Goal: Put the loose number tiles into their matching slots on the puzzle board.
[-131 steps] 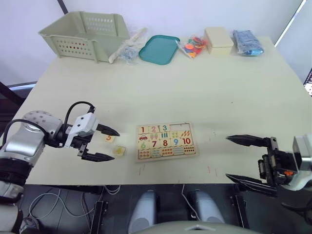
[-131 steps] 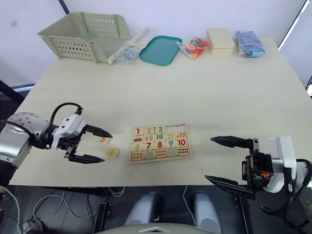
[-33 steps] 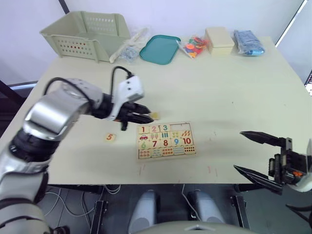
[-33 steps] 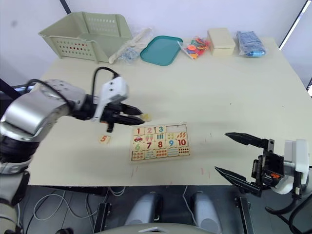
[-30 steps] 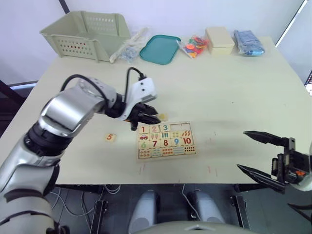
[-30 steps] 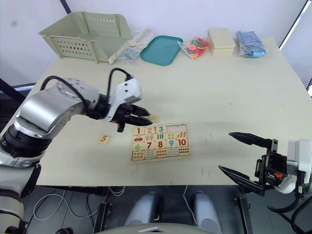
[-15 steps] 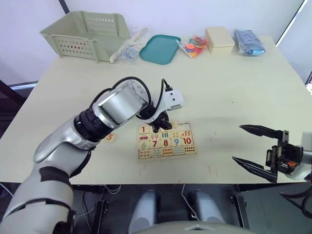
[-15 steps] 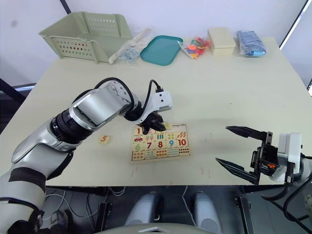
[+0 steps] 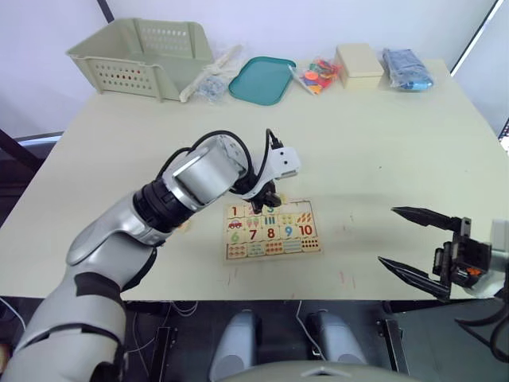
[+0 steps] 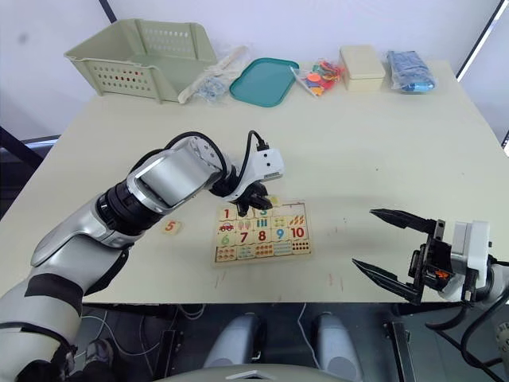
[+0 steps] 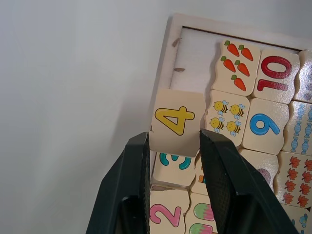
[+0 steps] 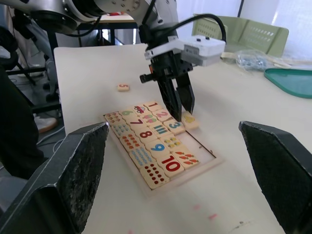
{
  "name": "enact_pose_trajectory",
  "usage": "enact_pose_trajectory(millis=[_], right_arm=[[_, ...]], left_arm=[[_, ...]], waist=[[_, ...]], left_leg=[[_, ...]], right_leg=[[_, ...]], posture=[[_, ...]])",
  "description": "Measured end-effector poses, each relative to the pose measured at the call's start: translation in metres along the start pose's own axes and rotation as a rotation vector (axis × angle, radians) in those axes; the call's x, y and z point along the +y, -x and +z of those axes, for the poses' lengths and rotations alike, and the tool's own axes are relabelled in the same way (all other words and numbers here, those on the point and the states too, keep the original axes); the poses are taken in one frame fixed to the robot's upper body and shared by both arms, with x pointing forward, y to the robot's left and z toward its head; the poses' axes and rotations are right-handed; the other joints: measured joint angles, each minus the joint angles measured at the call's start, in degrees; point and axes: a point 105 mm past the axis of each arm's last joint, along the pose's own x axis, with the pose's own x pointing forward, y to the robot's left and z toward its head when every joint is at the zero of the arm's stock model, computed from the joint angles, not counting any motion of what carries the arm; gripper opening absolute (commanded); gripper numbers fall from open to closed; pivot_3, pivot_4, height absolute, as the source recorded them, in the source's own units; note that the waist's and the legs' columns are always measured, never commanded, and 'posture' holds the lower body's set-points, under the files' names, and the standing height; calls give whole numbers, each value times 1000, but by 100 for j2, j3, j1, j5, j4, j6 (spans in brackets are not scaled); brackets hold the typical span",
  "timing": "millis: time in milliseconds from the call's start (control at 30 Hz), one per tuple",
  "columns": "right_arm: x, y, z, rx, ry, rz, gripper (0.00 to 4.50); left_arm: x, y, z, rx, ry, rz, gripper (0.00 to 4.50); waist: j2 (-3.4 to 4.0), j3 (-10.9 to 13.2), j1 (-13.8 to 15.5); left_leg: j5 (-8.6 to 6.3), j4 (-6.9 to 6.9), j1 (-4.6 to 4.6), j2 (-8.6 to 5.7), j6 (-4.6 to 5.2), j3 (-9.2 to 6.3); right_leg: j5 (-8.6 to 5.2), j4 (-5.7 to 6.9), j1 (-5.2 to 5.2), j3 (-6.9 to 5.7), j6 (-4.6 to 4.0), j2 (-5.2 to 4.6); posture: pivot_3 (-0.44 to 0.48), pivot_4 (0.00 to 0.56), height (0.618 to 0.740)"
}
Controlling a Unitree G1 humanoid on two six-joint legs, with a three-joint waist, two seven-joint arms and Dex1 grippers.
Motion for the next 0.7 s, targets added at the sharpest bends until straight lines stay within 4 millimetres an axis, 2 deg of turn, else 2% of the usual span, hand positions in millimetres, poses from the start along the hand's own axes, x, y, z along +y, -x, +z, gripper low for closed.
enact_pose_trajectory(millis=[700], right_arm=[[7, 1, -4, 21, -24, -28, 4500]], left_arm=[[-7, -12, -3, 5, 3, -14, 1001]], waist=[[0, 0, 4]], left_leg=[[0, 0, 0, -1, 0, 1]], right_leg=[[0, 0, 0, 0, 0, -1]], posture=[[0, 150, 740]])
